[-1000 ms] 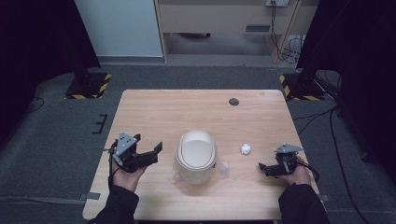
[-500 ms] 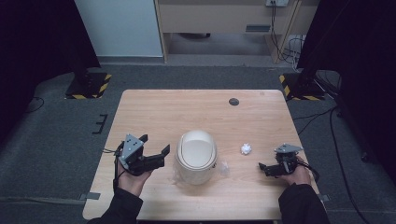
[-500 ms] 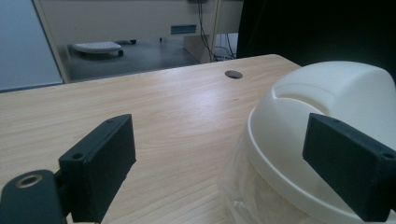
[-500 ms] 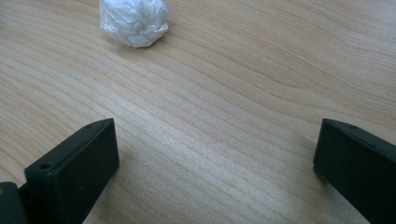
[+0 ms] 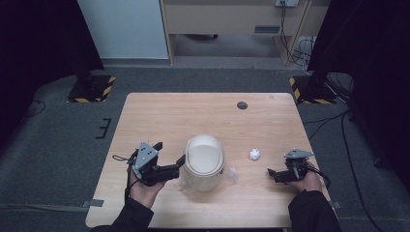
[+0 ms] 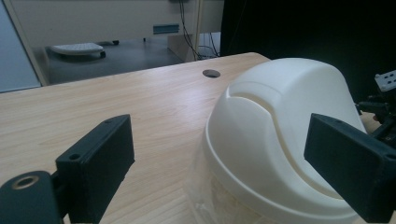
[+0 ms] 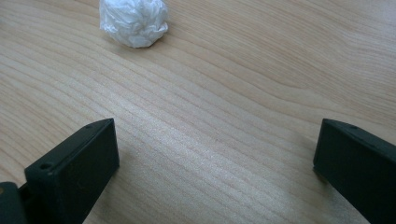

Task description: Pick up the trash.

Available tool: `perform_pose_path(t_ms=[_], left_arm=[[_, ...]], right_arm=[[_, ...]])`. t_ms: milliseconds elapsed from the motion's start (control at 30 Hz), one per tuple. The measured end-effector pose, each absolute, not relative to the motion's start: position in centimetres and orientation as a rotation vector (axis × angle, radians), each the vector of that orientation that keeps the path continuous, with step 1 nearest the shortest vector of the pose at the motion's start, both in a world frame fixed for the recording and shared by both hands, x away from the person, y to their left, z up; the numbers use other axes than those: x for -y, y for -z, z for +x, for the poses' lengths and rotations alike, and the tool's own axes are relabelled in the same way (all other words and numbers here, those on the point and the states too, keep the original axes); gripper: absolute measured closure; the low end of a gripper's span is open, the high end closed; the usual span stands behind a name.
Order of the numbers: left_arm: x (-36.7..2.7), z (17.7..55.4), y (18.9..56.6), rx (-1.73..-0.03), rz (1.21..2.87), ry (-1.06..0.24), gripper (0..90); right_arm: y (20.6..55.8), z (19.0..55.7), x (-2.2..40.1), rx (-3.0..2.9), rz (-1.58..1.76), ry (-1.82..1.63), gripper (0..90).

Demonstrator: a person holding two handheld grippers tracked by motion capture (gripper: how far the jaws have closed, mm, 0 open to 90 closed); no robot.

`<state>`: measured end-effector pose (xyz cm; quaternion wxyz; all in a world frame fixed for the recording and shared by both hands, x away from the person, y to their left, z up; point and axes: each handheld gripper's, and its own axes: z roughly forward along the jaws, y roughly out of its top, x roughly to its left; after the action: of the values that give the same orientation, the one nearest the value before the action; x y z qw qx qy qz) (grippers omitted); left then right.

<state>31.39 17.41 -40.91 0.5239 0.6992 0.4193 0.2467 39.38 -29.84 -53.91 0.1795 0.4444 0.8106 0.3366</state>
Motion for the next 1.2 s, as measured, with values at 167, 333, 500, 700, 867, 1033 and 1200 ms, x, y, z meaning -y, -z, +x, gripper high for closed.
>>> perform_pose_path(t_ms=[167,333,500,700,867,1033,1200], left_arm=[[-16.6,31.3,41.2,-1.000,1.684,-0.571,6.9],[-16.2,31.4,41.4,-1.002,1.688,-0.553,6.7],[-15.6,31.5,41.6,-1.000,1.700,-0.549,6.6],[-14.9,31.8,41.9,-1.001,1.719,-0.542,6.5],[-14.7,32.0,42.5,-1.010,1.747,-0.529,6.3],[-14.6,32.1,42.9,-1.020,1.766,-0.522,6.1],[-14.6,32.3,43.0,-1.028,1.772,-0.521,6.0]], right_arm=[[53.9,39.4,29.8,-2.291,1.253,-0.951,0.4],[53.9,39.4,29.8,-2.292,1.253,-0.951,0.4],[53.9,39.4,29.8,-2.290,1.256,-0.952,0.4],[53.9,39.4,29.8,-2.290,1.255,-0.952,0.4],[53.9,39.4,29.8,-2.290,1.256,-0.953,0.4],[53.9,39.4,29.8,-2.290,1.256,-0.952,0.4],[53.9,39.4,29.8,-2.289,1.257,-0.952,0.4]])
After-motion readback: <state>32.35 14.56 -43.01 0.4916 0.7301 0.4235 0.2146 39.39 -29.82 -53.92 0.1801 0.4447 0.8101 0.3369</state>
